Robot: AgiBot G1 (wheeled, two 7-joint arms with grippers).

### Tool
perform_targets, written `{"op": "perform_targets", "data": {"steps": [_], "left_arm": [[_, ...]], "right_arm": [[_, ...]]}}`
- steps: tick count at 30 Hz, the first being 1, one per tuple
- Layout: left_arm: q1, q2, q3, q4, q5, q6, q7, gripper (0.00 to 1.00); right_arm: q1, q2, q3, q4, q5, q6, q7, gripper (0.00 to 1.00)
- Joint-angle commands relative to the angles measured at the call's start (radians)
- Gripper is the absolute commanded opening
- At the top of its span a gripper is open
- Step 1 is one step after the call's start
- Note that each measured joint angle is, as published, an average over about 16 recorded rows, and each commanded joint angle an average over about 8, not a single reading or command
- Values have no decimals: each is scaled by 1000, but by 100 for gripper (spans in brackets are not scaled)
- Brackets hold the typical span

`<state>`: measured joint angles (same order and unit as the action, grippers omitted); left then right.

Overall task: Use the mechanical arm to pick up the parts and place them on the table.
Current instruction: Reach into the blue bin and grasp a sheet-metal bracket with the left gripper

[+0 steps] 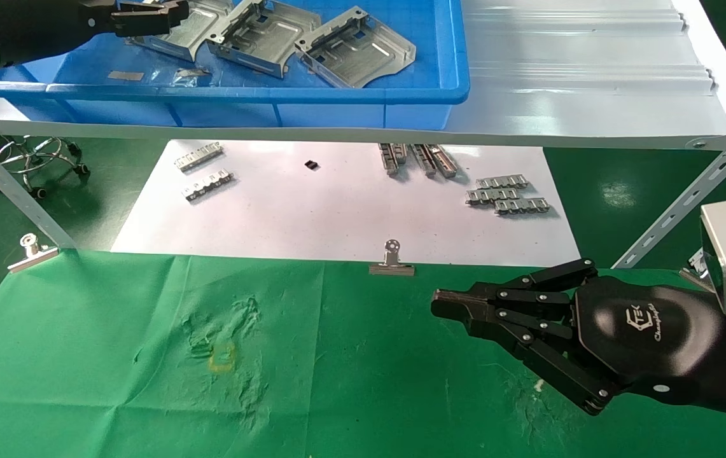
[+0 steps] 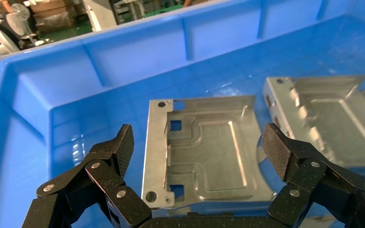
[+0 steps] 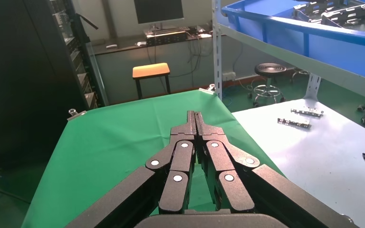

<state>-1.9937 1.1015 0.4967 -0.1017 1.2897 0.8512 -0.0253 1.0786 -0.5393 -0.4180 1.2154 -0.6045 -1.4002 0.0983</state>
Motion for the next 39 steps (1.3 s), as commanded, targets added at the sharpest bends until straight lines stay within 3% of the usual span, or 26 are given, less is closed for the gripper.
{"op": "perform_targets", "data": {"steps": [1,22,39], "left_arm": [[-5,8,-1,18,0,-17,19,0],[4,44,-11,88,-11,-126,102,0],[0,36,-22,81,-26,-128,150,0]], "right_arm": [[0,0,0,0,0,0,0,0],[0,0,0,0,0,0,0,0],[0,0,0,0,0,0,0,0]]}}
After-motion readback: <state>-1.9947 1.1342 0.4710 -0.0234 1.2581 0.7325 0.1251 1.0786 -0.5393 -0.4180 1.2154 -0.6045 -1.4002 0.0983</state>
